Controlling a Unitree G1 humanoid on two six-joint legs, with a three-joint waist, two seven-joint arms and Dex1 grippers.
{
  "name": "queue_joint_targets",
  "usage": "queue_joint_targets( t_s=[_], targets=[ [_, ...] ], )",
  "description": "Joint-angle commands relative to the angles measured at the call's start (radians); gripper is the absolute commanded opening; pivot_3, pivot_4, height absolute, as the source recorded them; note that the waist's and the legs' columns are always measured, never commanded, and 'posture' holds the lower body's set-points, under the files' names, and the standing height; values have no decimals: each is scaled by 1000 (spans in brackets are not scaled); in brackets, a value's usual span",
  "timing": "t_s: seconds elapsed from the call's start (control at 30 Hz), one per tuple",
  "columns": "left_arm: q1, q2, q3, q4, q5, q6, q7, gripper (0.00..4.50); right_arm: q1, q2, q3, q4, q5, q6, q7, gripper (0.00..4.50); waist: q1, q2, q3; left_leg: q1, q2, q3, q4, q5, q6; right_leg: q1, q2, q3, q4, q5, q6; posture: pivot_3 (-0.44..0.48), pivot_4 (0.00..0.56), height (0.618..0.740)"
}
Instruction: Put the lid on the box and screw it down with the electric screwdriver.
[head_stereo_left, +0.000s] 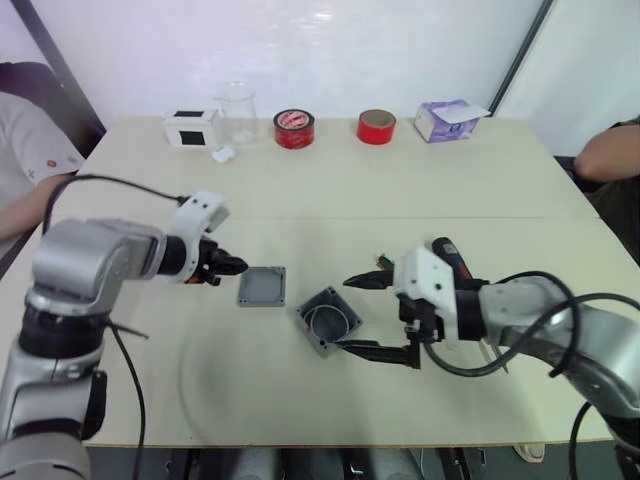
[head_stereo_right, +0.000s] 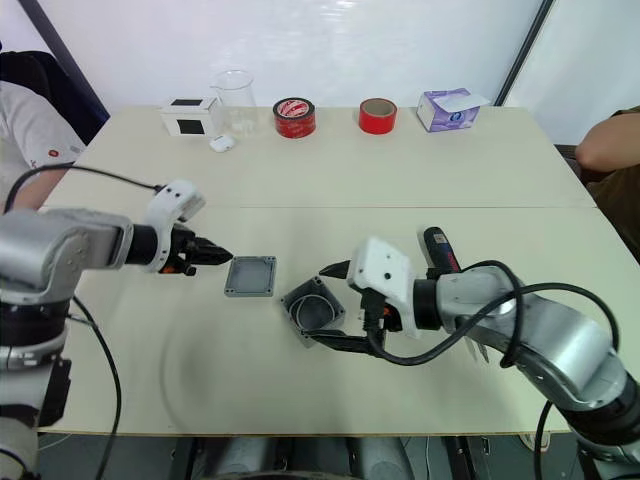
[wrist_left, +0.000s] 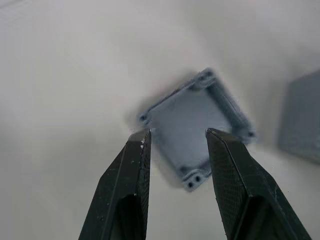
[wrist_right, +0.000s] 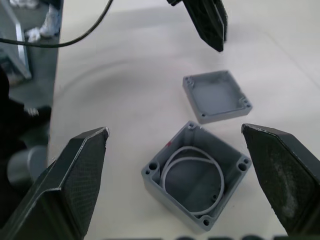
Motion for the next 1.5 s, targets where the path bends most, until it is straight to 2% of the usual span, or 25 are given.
queue_joint_targets(
  t_s=[0.03,0.13,0.2,0.33,0.53,0.77,0.9,1.1,1.27,1.5],
  targets=[
    [52,-12,93,-45,-110,8,193,1718,-8,24,34,18,-82,-58,34,4500,1,0,0,0,0,0,0,0,0,0,-1,0,0,0,0,0,150,740],
    [70,-25,118,-22,-213,8,315,1718,3,34,48,28,-118,-73,51,4500,4,0,0,0,-2,0,0,1,-1,0,-3,0,1,0,0,0,150,740],
    [44,-64,142,29,-266,8,408,1718,21,44,46,23,-125,-70,49,4500,9,0,0,0,-2,0,0,1,-1,0,-4,0,1,0,0,0,150,740],
    [0,-70,156,104,-413,8,560,1718,41,70,43,7,-137,-50,37,4500,19,-1,0,0,-3,0,0,1,-2,0,-5,0,1,0,0,0,150,740],
    [-39,-39,100,179,-626,8,731,1718,36,95,24,-35,-118,14,-1,4500,18,-1,-1,1,-4,0,0,2,-3,0,-5,0,1,0,0,0,150,740],
    [-83,-52,32,262,-748,8,867,1718,4,102,-10,-71,-101,79,-26,4500,20,-1,-1,1,-4,0,0,2,-4,0,-5,0,1,1,0,0,150,740],
    [-78,-72,-34,309,-759,8,893,1718,-9,106,-45,-117,-78,130,-58,4500,21,0,-1,1,-5,0,0,2,-4,0,-6,0,1,1,0,0,150,740],
    [-89,-34,-167,338,-729,8,856,1718,6,122,-76,-175,-52,179,-117,4500,20,0,-1,1,-5,0,0,3,-6,0,-6,0,1,1,0,0,150,740],
    [-111,-77,-192,390,-635,8,826,1718,31,146,-92,-217,-29,208,-175,4500,22,1,-2,4,-6,0,-2,3,-6,2,-6,0,1,0,0,0,150,740],
    [-128,-141,-202,436,-466,8,780,1718,64,142,-127,-238,-7,222,-206,4500,23,4,-3,16,-6,-1,-3,3,-5,16,-5,-1,-1,0,-1,0,150,740]
  ],
)
